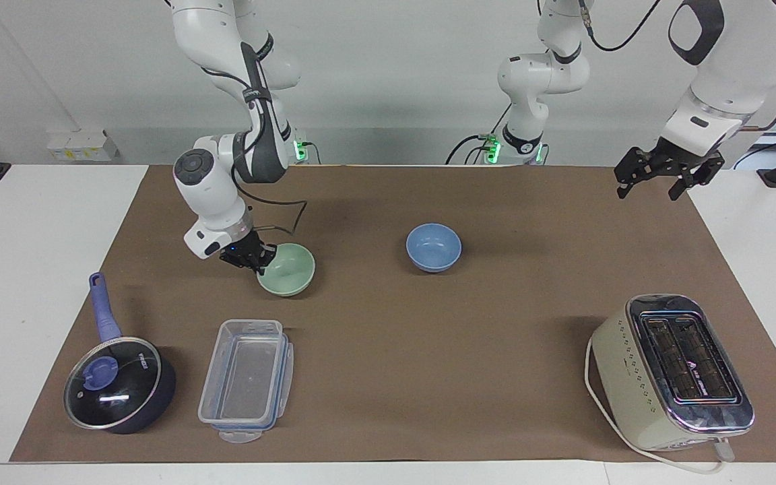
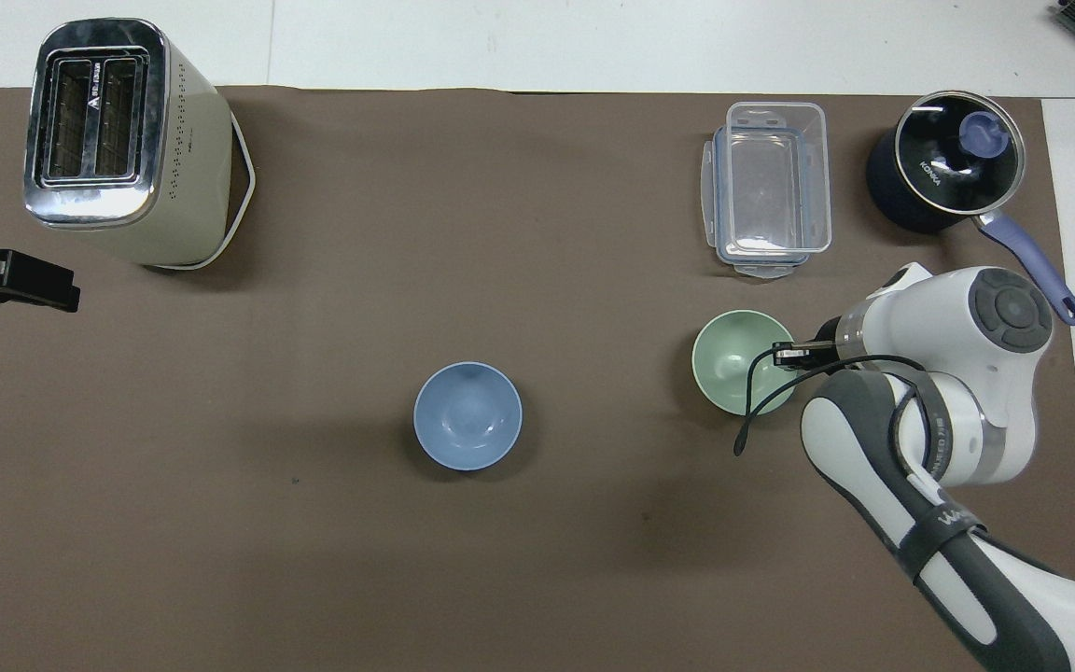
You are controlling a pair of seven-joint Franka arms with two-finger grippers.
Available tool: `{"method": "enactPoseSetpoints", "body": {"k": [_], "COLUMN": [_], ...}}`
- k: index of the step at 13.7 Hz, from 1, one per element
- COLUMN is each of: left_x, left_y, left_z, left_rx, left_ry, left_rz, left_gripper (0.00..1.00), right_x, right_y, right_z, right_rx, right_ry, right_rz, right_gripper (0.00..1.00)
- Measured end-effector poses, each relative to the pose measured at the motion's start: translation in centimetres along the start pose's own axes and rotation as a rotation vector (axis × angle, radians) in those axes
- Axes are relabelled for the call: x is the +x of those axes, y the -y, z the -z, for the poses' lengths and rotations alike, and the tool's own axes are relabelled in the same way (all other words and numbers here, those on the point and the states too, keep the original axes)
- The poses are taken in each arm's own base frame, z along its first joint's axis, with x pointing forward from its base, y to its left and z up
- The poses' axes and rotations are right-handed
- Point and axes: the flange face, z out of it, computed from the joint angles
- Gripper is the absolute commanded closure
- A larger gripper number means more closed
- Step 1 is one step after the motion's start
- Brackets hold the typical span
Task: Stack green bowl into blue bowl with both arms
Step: 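Lift the green bowl with the right gripper toward the blue bowl, then lower the green bowl into the blue bowl with the right gripper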
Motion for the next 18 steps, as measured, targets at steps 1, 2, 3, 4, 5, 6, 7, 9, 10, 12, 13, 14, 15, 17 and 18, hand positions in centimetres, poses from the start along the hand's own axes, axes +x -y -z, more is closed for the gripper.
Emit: {"method": "enactPoseSetpoints", "body": {"k": [1,2,3,4,5,6,7,9,10,12,13,14,15,17,18], "left_x": [0.0,0.0,0.0,0.0,0.0,0.0,0.0,0.0,0.0,0.0,0.0,0.0,0.0,0.0,0.0], "left_y": [0.0,0.0,0.0,0.0,0.0,0.0,0.0,0.0,0.0,0.0,0.0,0.0,0.0,0.0,0.0], "left_z": [0.0,0.0,0.0,0.0,0.0,0.0,0.0,0.0,0.0,0.0,0.0,0.0,0.0,0.0,0.0], "left_rx": [0.000,0.000,0.000,0.000,0.000,0.000,0.000,0.000,0.000,0.000,0.000,0.000,0.000,0.000,0.000], "left_ry": [0.000,0.000,0.000,0.000,0.000,0.000,0.000,0.000,0.000,0.000,0.000,0.000,0.000,0.000,0.000], "left_rz": [0.000,0.000,0.000,0.000,0.000,0.000,0.000,0.000,0.000,0.000,0.000,0.000,0.000,0.000,0.000], "left_gripper": [0.00,0.00,0.00,0.00,0.00,0.00,0.00,0.00,0.00,0.00,0.00,0.00,0.00,0.00,0.00], "right_x": [0.0,0.0,-0.1,-0.2,-0.4,-0.6,-0.9,-1.6,-2.1,-3.3,-3.8,-4.2,-4.5,-5.2,-5.6], "right_y": [0.5,1.2,2.3,3.5,5.0,6.8,8.8,13.5,15.9,20.2,21.8,23.0,24.2,26.6,27.7], "right_z": [0.4,1.1,2.0,3.0,4.0,5.0,5.8,6.9,7.3,8.2,8.5,8.5,8.2,7.0,6.3], "right_rx": [0.001,0.002,0.006,0.015,0.027,0.036,0.041,0.052,0.059,0.074,0.080,0.083,0.088,0.097,0.098], "right_ry": [-0.002,-0.004,-0.004,-0.006,-0.011,-0.020,-0.031,-0.049,-0.057,-0.071,-0.075,-0.076,-0.081,-0.086,-0.084], "right_rz": [0.009,0.022,0.038,0.051,0.059,0.058,0.054,0.052,0.048,0.050,0.061,0.074,0.083,0.082,0.084], "right_gripper": [1.00,1.00,1.00,1.00,1.00,1.00,1.00,1.00,1.00,1.00,1.00,1.00,1.00,1.00,1.00]}}
